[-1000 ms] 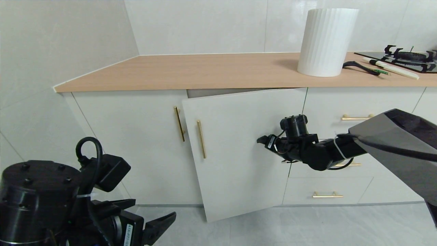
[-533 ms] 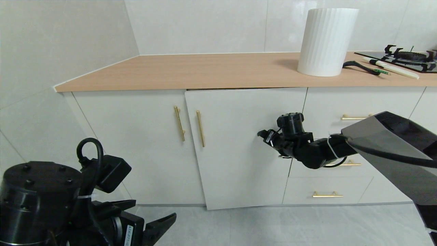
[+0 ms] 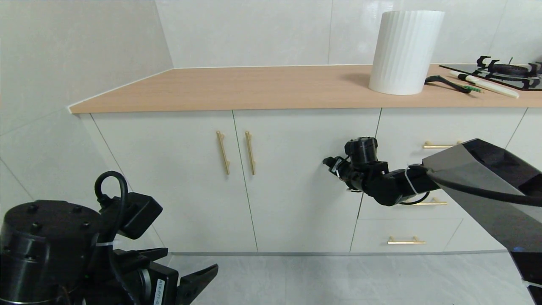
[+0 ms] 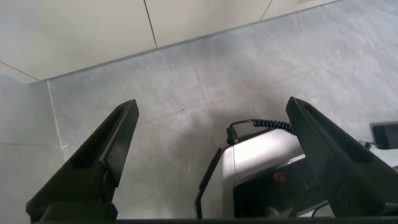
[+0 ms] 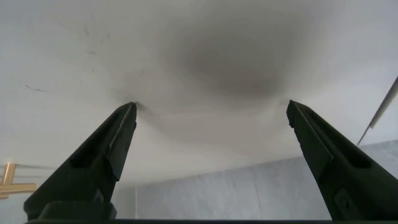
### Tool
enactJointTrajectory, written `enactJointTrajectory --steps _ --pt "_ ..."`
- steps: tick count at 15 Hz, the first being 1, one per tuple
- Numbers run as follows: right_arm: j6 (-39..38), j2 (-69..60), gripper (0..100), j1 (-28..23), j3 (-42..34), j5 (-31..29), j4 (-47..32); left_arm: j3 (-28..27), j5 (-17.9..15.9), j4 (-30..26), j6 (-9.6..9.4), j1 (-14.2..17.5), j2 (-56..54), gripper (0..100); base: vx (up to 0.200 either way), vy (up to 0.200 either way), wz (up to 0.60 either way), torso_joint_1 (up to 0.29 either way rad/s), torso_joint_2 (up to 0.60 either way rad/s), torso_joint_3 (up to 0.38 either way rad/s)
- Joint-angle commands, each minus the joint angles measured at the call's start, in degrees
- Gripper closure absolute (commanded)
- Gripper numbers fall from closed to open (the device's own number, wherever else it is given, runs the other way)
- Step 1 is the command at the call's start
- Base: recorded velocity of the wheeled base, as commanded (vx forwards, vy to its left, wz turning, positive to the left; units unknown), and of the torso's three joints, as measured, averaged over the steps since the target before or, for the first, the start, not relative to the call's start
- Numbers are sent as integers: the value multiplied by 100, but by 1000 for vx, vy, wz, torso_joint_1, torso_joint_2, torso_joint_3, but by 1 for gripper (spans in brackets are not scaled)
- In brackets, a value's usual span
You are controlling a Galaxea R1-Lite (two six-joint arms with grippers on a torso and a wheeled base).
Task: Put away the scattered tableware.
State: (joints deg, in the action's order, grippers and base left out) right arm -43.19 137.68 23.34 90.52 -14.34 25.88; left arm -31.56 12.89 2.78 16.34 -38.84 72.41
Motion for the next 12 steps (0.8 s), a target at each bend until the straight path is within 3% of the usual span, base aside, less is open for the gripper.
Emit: enactJointTrajectory --steps 1,4,8,11,12 --pt "4 -66 0 -5 -69 -17 5 1 3 3 1 -1 10 0 0 0 0 0 0 0" --pt "48 -1191 0 223 -1045 36 5 -17 3 12 -8 -1 -8 0 0 0 0 0 0 0" --pt "461 -3423 0 399 -2732 -43 5 106 417 320 -69 131 -201 0 0 0 0 0 0 0" --pt "1234 -5216 0 337 -4455 -342 13 880 460 320 -78 157 -975 0 0 0 0 0 0 0" --pt "1788 -5796 0 -5 -5026 -421 40 1223 496 320 -78 219 -1432 0 0 0 0 0 0 0"
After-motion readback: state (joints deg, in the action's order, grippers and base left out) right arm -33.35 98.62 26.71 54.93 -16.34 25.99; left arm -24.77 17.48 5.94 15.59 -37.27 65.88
